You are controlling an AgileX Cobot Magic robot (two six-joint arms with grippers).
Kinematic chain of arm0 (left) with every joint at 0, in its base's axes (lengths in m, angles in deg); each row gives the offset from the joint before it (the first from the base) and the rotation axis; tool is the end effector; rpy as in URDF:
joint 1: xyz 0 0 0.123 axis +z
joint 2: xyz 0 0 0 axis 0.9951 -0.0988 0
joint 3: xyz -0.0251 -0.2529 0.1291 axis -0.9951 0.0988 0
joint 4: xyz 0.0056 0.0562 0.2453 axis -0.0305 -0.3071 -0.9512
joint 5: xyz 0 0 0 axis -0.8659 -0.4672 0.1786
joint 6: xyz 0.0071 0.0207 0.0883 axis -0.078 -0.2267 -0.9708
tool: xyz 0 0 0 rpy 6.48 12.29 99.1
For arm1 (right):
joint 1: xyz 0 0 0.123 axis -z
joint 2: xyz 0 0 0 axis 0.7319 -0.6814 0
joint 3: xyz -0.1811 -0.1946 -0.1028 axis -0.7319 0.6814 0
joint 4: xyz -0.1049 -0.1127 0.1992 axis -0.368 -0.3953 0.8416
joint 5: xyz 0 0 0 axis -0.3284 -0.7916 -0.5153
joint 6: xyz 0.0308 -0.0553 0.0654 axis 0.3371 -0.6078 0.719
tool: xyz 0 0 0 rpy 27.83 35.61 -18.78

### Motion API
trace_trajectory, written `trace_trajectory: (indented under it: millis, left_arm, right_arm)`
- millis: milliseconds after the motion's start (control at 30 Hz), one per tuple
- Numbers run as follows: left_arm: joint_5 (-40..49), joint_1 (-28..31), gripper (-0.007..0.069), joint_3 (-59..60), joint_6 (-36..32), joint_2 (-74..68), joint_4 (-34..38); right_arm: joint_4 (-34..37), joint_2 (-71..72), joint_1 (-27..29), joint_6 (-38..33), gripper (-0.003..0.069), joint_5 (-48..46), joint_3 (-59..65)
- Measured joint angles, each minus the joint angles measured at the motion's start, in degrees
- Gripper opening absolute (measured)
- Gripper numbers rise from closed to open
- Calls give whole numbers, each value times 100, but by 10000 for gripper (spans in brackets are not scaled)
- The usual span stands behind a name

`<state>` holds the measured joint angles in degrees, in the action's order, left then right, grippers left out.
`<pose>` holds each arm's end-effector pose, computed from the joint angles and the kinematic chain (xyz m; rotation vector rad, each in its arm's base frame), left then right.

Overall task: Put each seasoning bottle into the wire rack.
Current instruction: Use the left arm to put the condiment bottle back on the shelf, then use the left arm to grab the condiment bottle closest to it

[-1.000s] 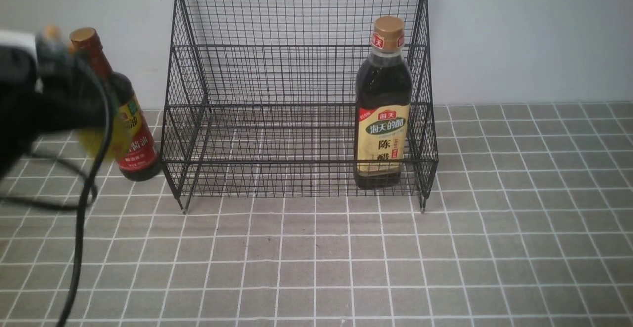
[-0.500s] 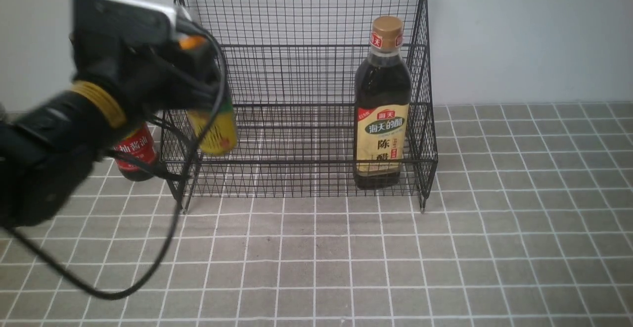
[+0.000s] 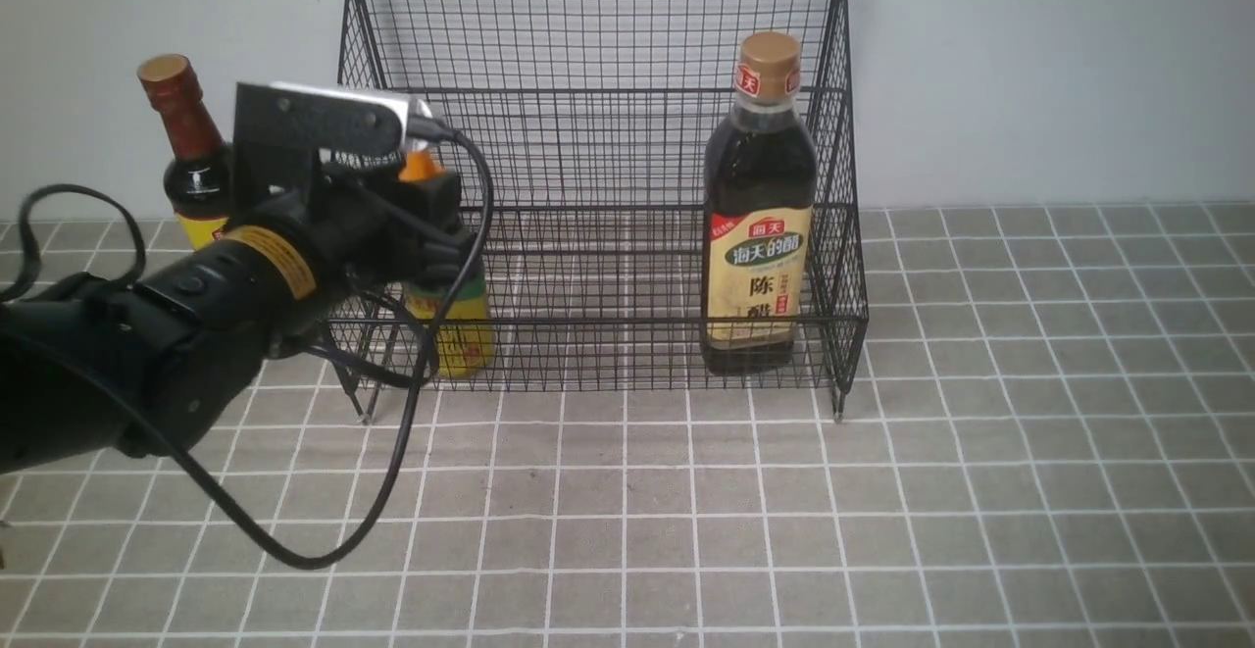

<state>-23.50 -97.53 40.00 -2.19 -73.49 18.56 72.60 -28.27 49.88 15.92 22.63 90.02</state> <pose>0.3296 -0.0905 0.2326 0.2489 1.8005 -0.3377 0.0526 -0.0026 0.1731 0.0651 1.8631 -0.0198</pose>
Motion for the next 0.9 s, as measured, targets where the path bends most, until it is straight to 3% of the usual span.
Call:
trace_trajectory:
  millis: [267, 433, 600, 900]
  left_arm:
    - [164, -11, 300, -37, 31, -5, 11]
    - [592, -11, 498, -54, 31, 16, 16]
    - [1087, -11, 589, -54, 32, 427, 35]
    - [1847, 0, 585, -54, 32, 1790, 52]
  right_arm:
    - [0, 0, 0, 0, -13, 0, 0]
    - [0, 0, 0, 0, -13, 0, 0]
    - [0, 0, 0, 0, -13, 0, 0]
    - [0, 0, 0, 0, -13, 0, 0]
